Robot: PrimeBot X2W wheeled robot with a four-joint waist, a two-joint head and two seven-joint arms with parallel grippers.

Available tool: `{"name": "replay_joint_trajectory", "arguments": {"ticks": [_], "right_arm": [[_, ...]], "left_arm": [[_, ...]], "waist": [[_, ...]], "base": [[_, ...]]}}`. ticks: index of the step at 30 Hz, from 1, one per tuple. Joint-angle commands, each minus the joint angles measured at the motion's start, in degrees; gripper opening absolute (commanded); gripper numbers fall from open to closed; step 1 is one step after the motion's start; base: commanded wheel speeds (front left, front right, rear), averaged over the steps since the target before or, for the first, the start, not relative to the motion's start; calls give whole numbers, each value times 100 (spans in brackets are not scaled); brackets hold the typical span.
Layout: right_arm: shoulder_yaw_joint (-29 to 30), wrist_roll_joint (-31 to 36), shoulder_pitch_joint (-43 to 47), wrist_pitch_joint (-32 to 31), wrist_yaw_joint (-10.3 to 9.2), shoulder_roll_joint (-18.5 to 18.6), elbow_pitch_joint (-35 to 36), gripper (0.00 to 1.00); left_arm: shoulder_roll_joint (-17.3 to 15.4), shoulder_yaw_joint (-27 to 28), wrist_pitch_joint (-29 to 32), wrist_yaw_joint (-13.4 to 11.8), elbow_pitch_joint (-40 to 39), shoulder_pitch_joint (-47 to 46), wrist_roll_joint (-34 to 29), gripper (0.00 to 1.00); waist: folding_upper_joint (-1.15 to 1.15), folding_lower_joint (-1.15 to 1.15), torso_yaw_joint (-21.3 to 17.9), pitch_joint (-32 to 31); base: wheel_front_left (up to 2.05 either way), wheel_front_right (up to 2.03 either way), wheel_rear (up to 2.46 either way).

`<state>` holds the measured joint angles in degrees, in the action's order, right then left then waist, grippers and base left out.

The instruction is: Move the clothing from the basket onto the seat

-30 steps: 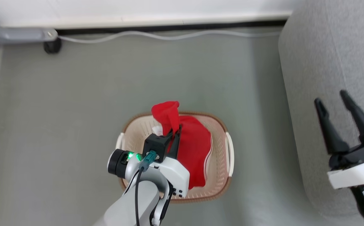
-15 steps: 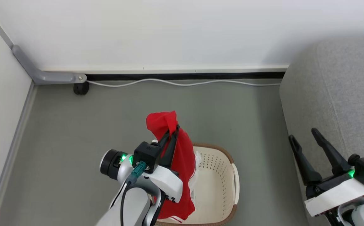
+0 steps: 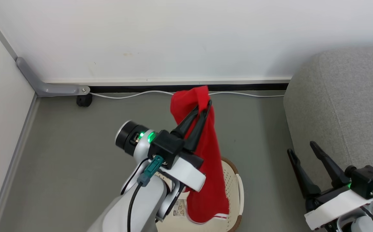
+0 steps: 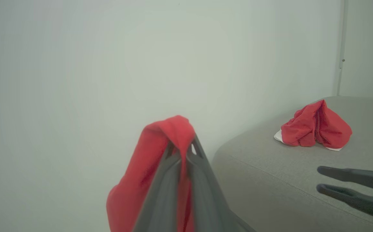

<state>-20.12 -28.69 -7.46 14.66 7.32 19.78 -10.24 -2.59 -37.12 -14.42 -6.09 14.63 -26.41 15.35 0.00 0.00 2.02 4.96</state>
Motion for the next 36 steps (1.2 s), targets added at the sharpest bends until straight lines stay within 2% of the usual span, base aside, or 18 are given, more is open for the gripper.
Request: {"name": "replay_joint_trajectory", "arguments": {"ticks": [1, 15, 27, 36], "right_arm": [[-112, 14, 31, 34, 17, 55, 90, 100], [-327, -24, 12, 34, 17, 52, 87, 100], [-1350, -64, -503, 34, 17, 219, 762, 100], [-1557, 180, -861, 34, 17, 94, 652, 100]], "left_arm": [[-30, 122, -58, 0, -255, -392, -90, 0], [-29, -418, 82, -151, -605, -1240, -29, 0], [-29, -915, 90, -385, -597, -1621, 236, 0], [-29, -1364, 31, -519, -560, -1755, 536, 0]], "waist": [[0, 0, -15, -1], [0, 0, -83, 50], [0, 0, -22, 132], [0, 0, 87, 119]], "base": [[0, 0, 0], [0, 0, 0], [0, 0, 0], [0, 0, 0]]}}
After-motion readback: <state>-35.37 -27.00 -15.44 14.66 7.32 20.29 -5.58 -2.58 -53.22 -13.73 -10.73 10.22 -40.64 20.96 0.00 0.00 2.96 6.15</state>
